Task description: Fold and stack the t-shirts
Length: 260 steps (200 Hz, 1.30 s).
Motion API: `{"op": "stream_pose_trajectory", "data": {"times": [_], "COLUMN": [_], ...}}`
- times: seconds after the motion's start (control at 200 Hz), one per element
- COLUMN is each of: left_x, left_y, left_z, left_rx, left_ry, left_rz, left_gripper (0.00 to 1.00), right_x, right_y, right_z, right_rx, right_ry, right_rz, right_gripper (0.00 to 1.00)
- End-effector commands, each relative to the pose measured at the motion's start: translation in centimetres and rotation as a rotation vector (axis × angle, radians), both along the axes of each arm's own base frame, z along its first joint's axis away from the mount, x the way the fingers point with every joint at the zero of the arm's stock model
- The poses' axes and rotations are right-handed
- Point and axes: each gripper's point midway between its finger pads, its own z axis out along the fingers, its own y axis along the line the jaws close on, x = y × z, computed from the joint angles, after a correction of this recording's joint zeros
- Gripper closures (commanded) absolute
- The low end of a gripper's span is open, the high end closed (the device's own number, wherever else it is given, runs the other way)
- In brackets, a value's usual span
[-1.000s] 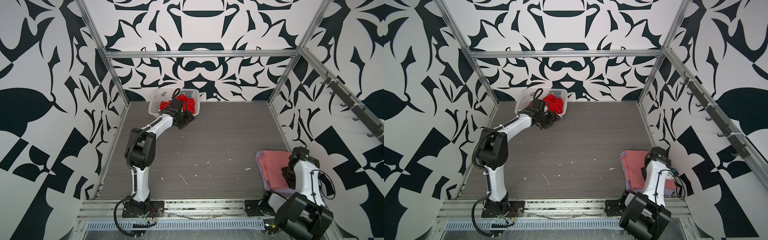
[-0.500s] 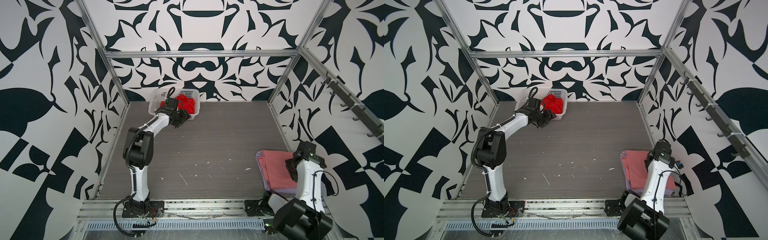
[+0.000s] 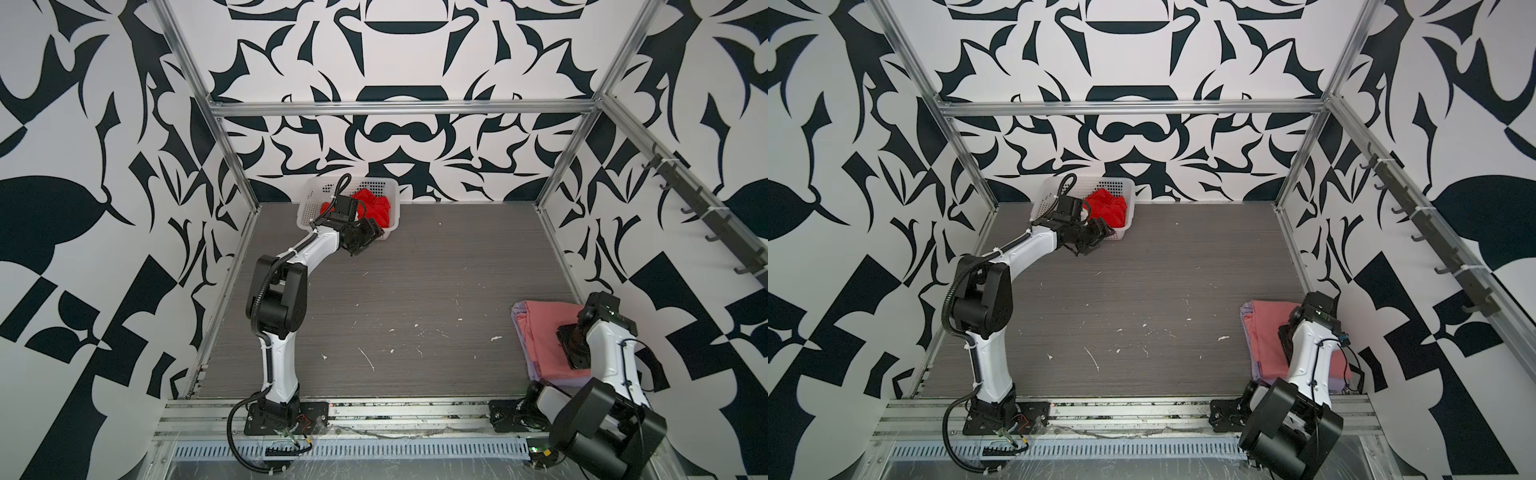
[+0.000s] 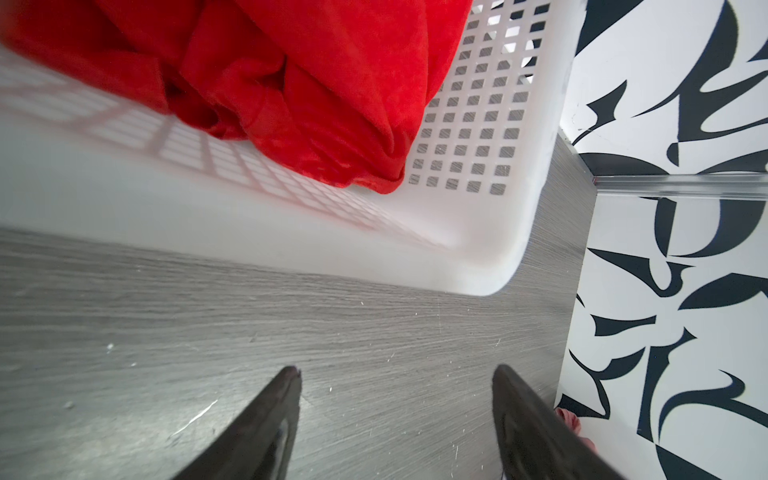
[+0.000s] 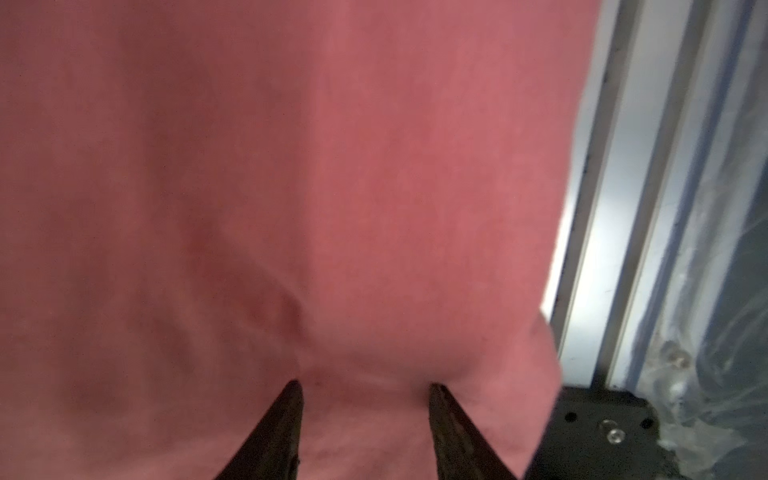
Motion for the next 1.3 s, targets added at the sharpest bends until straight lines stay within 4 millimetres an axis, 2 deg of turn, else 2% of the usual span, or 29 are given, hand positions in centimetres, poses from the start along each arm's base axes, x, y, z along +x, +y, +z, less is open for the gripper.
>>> {"op": "stream_pose_trajectory", "data": {"times": [0.0, 0.11, 0.26, 0.375, 0.485, 0.57, 0.64, 0.72, 0.735, 0.825, 0.875, 0.935, 1.035, 1.16, 1.295], "left_x": [-0.5, -0.7, -0.9, -1.0, -1.1, -1.3, -1.6, -2.0, -2.0, -2.5, -2.8, -3.2, -4.1, -5.5, -6.7], "left_y": [0.3, 0.4, 0.9, 1.7, 3.3, 5.4, 7.5, 10.4, 10.9, 14.1, 15.8, 17.7, 20.8, 23.8, 25.8], "left_z": [1.8, 1.7, 2.0, 3.1, 4.4, 5.5, 6.3, 7.0, 7.3, 8.6, 9.4, 10.3, 11.4, 12.3, 13.2], "left_rx": [-0.021, -0.022, -0.009, 0.021, 0.052, 0.058, 0.055, 0.051, 0.05, 0.056, 0.073, 0.106, 0.15, 0.204, 0.259], "left_ry": [-0.028, -0.023, -0.036, -0.079, -0.132, -0.172, -0.191, -0.204, -0.21, -0.247, -0.273, -0.298, -0.307, -0.328, -0.344], "left_rz": [0.004, 0.018, 0.039, 0.051, 0.067, 0.105, 0.139, 0.193, 0.201, 0.257, 0.281, 0.312, 0.374, 0.442, 0.481], "left_gripper": [0.24, 0.24, 0.24, 0.24, 0.23, 0.22, 0.21, 0.16, 0.11, 0.0, 0.01, 0.01, 0.01, 0.01, 0.01], "right_x": [-2.9, -3.9, -3.9, -2.6, -1.1, 0.5, 2.1, 5.5, 6.1, 9.0, 10.6, 12.5, 17.0, 21.4, 25.0], "right_y": [-1.0, -1.1, -0.8, -0.8, -1.7, -2.2, -2.8, -3.3, -3.4, -3.7, -3.5, -2.6, 0.9, 5.7, 10.3], "right_z": [0.5, 0.4, -1.0, -1.4, -0.2, 1.9, 4.4, 8.5, 9.4, 14.1, 16.2, 18.1, 20.5, 21.3, 21.0], "right_rx": [-0.052, -0.053, -0.011, 0.024, -0.004, -0.029, -0.071, -0.135, -0.148, -0.198, -0.224, -0.269, -0.349, -0.411, -0.418], "right_ry": [0.108, 0.096, 0.095, 0.054, -0.007, -0.083, -0.175, -0.369, -0.404, -0.549, -0.584, -0.591, -0.63, -0.657, -0.69], "right_rz": [-0.03, -0.065, -0.072, -0.056, -0.035, 0.0, 0.046, 0.124, 0.138, 0.214, 0.279, 0.377, 0.583, 0.757, 0.901], "right_gripper": [0.45, 0.46, 0.46, 0.46, 0.45, 0.43, 0.39, 0.34, 0.33, 0.31, 0.3, 0.29, 0.26, 0.24, 0.23]}}
